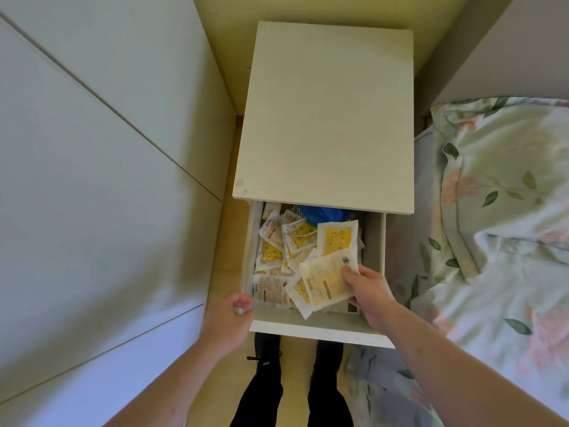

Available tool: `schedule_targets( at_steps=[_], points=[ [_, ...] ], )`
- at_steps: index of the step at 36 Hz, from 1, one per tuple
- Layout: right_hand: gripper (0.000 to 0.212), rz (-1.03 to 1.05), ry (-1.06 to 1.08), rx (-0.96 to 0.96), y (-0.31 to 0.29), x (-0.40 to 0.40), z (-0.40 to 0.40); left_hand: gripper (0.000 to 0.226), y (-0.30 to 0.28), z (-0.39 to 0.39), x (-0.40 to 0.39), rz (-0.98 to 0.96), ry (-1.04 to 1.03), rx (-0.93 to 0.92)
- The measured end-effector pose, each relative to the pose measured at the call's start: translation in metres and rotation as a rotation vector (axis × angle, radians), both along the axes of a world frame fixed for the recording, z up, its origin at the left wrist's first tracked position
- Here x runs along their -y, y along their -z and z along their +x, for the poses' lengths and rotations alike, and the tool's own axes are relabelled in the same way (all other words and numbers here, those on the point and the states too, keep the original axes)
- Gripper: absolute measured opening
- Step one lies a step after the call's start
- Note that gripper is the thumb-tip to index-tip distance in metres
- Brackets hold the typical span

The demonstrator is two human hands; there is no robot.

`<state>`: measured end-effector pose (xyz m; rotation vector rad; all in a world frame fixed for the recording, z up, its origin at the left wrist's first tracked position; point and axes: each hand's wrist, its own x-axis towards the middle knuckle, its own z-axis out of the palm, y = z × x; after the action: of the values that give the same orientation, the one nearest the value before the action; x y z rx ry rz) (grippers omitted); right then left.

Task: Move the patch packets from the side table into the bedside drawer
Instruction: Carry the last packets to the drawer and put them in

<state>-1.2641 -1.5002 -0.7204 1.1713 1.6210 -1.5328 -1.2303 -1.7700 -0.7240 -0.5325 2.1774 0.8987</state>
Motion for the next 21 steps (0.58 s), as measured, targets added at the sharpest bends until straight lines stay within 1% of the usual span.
schedule_targets(
  at_steps=[4, 9, 13, 18, 21],
  points=[
    [0.019, 0.123, -0.132, -0.008, 0.007, 0.008, 0.002, 0.013, 0.000, -0.005, -0.001, 0.037, -0.001, -0.005],
    [0.029, 0.227, -0.140, 0.063, 0.012, 0.004, 0.013, 0.013, 0.003, -0.012, 0.000, 0.047, -0.016, -0.014],
    [0.026, 0.196, -0.139, 0.075, 0.013, 0.002, 0.016, 0.014, 0.007, -0.013, 0.002, 0.038, -0.024, -0.004],
    [0.015, 0.075, -0.113, -0.018, 0.016, 0.006, 0.007, 0.018, 0.012, -0.007, 0.011, 0.000, -0.038, 0.025],
    [0.011, 0.182, -0.178, -0.001, 0.022, 0.006, 0.009, 0.016, 0.014, -0.004, 0.013, -0.007, -0.030, 0.029]
  ],
)
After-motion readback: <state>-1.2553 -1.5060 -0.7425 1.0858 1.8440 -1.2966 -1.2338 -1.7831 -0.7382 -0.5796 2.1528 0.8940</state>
